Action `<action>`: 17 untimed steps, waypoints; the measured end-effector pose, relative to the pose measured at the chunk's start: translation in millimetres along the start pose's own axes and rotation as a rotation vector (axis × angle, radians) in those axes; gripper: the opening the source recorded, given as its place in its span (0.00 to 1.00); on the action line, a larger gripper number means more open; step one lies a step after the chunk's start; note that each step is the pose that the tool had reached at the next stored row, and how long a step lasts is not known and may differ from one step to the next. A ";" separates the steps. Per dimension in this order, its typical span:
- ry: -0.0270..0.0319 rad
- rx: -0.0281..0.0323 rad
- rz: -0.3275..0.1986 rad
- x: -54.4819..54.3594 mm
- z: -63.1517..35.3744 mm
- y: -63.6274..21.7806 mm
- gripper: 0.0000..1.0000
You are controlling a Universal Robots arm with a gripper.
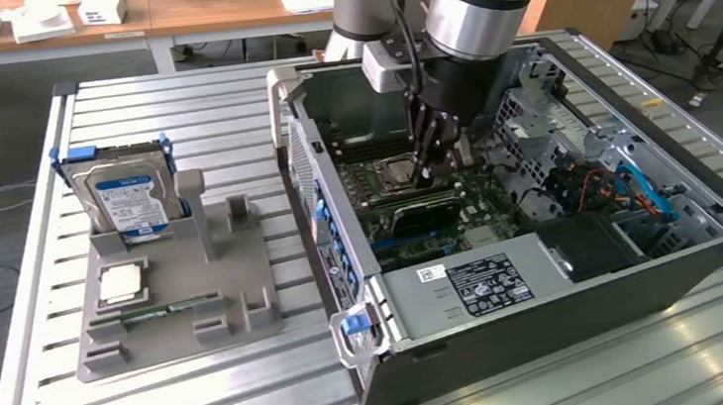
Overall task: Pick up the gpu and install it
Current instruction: 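Press down on the gpu until it lock into place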
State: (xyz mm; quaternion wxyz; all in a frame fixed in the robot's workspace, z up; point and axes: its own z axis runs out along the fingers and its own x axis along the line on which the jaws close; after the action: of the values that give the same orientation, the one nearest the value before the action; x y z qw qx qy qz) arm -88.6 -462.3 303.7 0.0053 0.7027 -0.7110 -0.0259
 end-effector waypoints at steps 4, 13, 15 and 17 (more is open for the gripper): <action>0.0001 -0.0001 0.000 0.2 4.5 0.0 0.11; 0.0000 -0.0001 0.000 0.4 12.9 -0.4 0.11; -0.0002 -0.0001 0.000 0.5 15.7 -0.5 0.11; -0.0005 -0.0001 0.000 0.5 18.0 -0.6 0.11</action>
State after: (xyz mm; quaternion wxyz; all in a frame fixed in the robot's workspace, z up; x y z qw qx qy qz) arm -88.8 -462.4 285.8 0.0052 0.7027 -0.7110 -0.0261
